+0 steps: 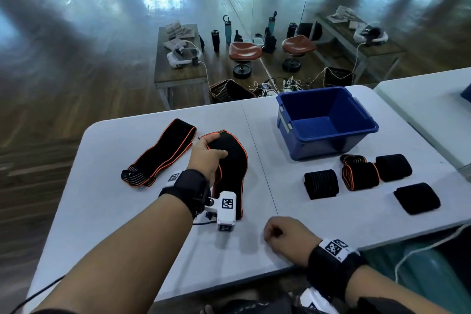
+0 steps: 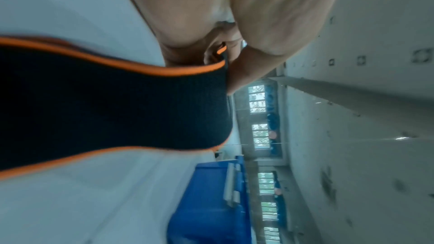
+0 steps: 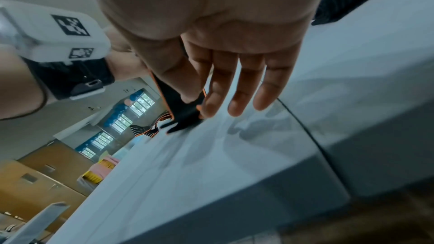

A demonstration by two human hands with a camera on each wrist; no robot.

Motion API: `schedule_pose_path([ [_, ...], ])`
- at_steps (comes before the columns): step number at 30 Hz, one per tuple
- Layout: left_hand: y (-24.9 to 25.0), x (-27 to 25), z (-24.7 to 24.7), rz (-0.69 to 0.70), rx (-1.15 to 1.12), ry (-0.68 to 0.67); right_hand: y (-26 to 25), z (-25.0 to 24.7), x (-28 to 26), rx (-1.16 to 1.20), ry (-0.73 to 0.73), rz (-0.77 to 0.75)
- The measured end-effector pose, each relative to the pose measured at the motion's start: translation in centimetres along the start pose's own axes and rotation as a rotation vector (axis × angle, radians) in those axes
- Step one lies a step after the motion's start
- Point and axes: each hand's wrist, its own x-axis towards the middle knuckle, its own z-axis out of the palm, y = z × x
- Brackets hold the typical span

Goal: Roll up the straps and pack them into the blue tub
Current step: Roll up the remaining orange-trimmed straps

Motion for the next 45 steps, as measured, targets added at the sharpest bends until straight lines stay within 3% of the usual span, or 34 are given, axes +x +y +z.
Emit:
schedule_pose_path([
  [8, -2.3, 4.5, -2.4, 0.004, 0.312, 0.069, -2.9, -0.2, 3.0, -0.202, 0.044, -0.165],
  [16, -2.4, 7.4, -3.8, 0.038, 0.49, -0.025, -4.6, 2.5, 5.6, -0.415, 0.23, -0.223],
  [22, -2.2, 8.3, -3.8, 0.083, 0.654, -0.112, -4.9, 3.0, 6.6, -0.557, 0.079, -0.304],
  [31, -2.5, 9.3, -3.7, 0.159, 1.086, -0.172, -4.8, 3.7, 3.5, -0.567, -0.035, -0.252],
  [36, -3.1, 9.0, -3.5, 0.179, 1.244, -0.114, -4.5, 3.5, 2.7, -0.541, -0.038, -0.229],
  [41, -3.2, 7.2, -4.5, 0.183, 1.212, -0.04, -4.4, 4.0, 2.6, -0.43, -0.066, -0.217],
  [45, -4.1, 3.0, -6.3, 0.158, 1.103, -0.013, -3.6, 3.9, 2.4, -0.182, 0.01, -0.231],
])
